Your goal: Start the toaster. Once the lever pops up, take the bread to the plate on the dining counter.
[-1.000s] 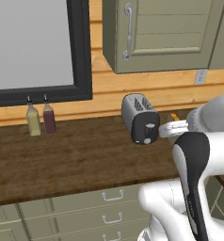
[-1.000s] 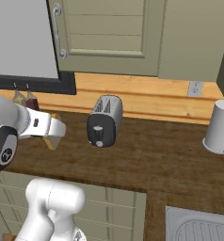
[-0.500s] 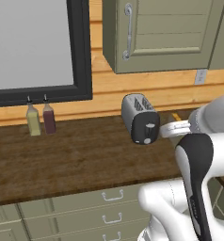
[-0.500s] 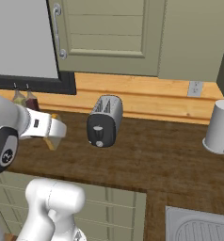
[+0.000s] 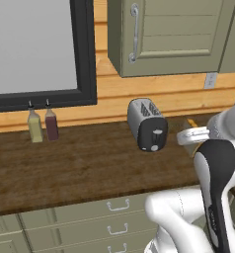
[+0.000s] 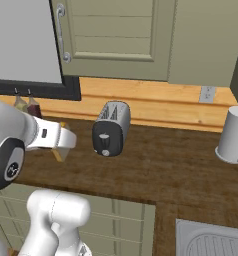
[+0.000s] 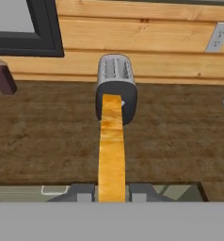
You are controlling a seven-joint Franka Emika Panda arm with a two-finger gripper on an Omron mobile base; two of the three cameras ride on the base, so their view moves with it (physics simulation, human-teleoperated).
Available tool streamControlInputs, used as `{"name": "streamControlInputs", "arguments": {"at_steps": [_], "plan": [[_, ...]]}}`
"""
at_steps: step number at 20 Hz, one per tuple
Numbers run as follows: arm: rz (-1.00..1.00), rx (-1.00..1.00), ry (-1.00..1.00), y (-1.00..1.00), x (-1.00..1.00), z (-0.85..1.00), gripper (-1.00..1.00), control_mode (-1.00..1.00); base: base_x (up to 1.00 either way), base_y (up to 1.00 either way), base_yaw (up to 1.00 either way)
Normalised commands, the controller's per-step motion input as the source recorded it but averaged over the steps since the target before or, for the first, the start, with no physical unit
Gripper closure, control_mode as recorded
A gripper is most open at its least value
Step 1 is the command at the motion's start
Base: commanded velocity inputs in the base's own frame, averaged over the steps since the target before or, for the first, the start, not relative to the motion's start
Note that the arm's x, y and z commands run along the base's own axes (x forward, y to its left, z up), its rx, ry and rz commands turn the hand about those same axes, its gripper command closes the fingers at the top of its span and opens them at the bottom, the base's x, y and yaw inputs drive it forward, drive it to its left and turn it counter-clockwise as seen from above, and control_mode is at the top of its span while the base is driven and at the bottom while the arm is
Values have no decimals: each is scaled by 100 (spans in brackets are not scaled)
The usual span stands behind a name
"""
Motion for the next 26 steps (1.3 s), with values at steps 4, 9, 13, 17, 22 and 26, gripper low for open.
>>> {"name": "streamControlInputs", "arguments": {"at_steps": [4, 9, 13, 17, 22, 26], "plan": [[0, 0, 0, -2, 0, 0, 100, -100, 0, 0, 0], [0, 0, 0, 0, -4, 0, 100, 100, -19, 8, 1], [0, 0, 0, 0, 0, 0, 100, 100, -56, 80, 25], [0, 0, 0, 0, 0, 0, 100, 100, -28, 87, 62], [0, 0, 0, 0, 0, 0, 100, 100, -32, 57, 94], [0, 0, 0, 0, 0, 0, 100, 100, -27, 31, 100]]}}
